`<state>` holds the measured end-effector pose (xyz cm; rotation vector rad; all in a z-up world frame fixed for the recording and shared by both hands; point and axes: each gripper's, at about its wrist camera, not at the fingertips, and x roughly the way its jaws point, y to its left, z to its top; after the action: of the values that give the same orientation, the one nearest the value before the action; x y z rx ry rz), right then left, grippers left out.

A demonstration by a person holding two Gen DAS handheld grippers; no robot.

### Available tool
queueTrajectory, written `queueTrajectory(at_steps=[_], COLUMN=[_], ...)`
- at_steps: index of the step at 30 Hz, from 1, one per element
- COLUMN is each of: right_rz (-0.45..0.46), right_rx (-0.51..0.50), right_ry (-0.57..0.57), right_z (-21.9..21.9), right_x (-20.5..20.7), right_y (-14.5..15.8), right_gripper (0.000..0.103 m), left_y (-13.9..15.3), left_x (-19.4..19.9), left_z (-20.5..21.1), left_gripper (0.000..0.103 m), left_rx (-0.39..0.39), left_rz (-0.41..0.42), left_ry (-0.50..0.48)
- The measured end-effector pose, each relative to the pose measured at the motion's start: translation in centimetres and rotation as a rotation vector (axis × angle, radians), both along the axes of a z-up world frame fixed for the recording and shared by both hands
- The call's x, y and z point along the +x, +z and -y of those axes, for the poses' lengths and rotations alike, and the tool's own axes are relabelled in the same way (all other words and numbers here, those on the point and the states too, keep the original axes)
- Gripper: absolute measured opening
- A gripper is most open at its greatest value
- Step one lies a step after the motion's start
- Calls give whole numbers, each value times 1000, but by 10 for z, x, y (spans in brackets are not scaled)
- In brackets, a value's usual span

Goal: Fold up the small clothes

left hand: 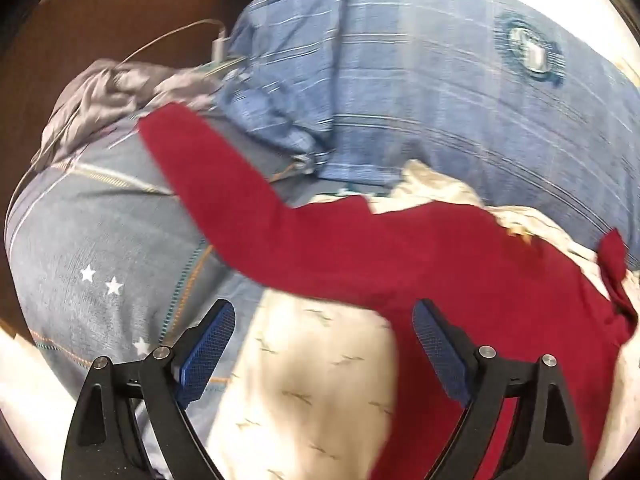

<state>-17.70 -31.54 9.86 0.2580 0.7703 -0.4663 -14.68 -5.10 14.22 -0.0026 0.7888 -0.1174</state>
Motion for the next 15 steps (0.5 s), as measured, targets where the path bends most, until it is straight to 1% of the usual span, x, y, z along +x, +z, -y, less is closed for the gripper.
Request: queueTrajectory(at_steps=[3,5,6,7,12,13,15], right_rz=[1,0,-2,-2,-12,-15,-21], right_rx=[-3,11,22,32,55,54,61], right_ry=[-18,-28,-32,-36,-31,-31,-31], right_z=[-1,1,1,2,1,1,2], right_x=[-2,-3,-4,-5,-11,-11,-10], right_y=[5,7,8,7,7,7,8], right_gripper=[103,103,103,103,103,103,103], left_y=[13,20,11,16,25,19,20], left_x=[-28,-48,-35,-15,-34,-15,-15], left_z=[19,33,32,35,60,58,64], left_gripper=[91,91,91,91,91,91,91], left_rx=[-24,-25,-25,-19,1,3,14], left_rz=[-11,-12,-22,-40,-41,-53,-58], left_ry=[-52,-84,-93,-116,-169,-171,-178])
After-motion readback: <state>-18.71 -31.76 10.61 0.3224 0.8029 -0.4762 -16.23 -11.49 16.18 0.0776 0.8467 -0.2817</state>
